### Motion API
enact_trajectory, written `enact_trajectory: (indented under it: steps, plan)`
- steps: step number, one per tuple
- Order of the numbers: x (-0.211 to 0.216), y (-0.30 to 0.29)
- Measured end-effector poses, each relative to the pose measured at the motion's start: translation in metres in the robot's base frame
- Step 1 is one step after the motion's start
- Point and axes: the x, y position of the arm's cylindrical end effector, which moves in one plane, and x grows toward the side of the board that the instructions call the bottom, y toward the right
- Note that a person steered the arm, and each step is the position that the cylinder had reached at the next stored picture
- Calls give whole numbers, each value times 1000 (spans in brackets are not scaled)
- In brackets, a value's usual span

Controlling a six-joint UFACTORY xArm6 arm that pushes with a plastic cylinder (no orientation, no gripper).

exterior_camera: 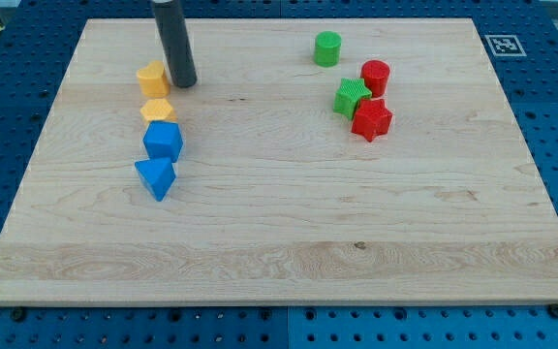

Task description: Push the red circle closer to the green circle

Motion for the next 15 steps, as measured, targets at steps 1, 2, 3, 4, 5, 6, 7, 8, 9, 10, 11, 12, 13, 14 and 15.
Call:
enact_trajectory:
  steps: [1, 2, 3, 4, 5, 6, 7, 8, 9, 10, 11, 12, 13, 14, 15]
  plan:
    - [-20, 18]
    - [-55, 20]
    - [-102, 41]
    - [-122, 117]
    - [-130, 213]
    - [-115, 288]
    - [-61, 300]
    - [-42, 300]
    - [-19, 300]
    - [13, 300]
    - [13, 300]
    - [13, 294]
    - [13, 288]
    - [13, 288]
    - [21, 288]
